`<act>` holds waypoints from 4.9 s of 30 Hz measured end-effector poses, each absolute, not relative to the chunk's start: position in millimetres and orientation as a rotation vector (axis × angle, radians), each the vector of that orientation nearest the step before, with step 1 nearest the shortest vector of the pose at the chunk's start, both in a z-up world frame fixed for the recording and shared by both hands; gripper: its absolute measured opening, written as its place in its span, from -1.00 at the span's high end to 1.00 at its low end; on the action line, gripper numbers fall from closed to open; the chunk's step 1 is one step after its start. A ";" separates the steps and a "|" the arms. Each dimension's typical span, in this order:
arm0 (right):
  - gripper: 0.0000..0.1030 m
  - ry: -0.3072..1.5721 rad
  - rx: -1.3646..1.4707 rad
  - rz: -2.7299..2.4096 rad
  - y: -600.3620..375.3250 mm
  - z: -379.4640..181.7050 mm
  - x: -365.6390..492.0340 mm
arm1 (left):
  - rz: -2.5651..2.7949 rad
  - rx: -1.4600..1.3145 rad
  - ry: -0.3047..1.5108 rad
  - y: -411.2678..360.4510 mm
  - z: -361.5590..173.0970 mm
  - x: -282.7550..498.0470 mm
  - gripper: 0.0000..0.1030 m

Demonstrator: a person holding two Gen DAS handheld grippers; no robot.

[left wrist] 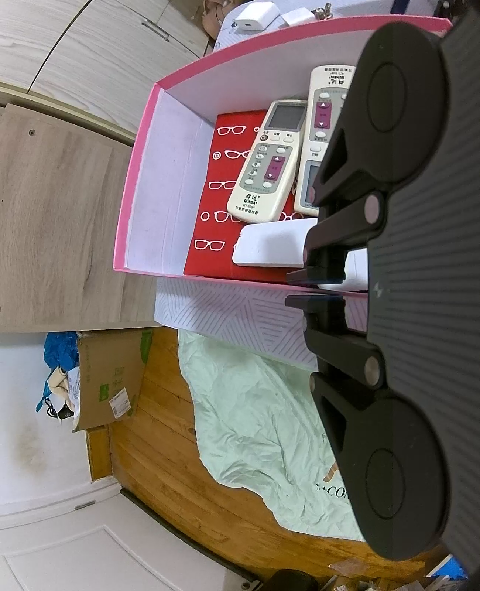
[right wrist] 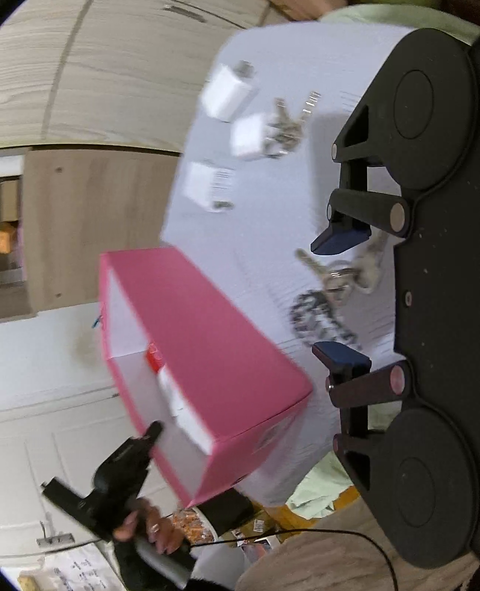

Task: Organize rigid objects
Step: 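Move the right tool to the table and grasp the keys, then carry the keys into the pink box and open the right tool, then return the right tool to the table and grasp a white charger, then carry the white charger into the pink box and release it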

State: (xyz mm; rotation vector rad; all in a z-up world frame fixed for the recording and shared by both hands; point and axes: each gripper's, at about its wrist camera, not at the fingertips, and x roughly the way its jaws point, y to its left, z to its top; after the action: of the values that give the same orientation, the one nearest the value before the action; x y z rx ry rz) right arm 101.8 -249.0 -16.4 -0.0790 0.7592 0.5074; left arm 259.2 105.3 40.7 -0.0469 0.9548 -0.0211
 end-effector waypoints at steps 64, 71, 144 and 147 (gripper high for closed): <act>0.53 0.579 -0.096 0.516 -134.9 58.9 213.3 | -0.031 -0.051 0.930 106.8 34.1 247.5 0.90; 0.39 0.559 -0.013 0.436 -196.5 65.6 168.8 | -0.031 -0.061 0.934 107.6 32.9 247.6 0.90; 0.06 0.837 -0.157 0.727 -81.1 77.9 204.3 | -0.060 -0.112 0.966 114.6 38.7 267.6 0.90; 0.06 0.885 -0.234 0.680 -70.3 67.0 217.2 | -0.064 -0.118 0.969 115.4 39.7 267.9 0.90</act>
State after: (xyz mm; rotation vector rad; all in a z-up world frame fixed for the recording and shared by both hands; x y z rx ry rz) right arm 217.2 -70.3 67.0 -0.2339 0.8849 0.6803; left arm 267.9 115.4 39.7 -0.1179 0.9689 -0.0642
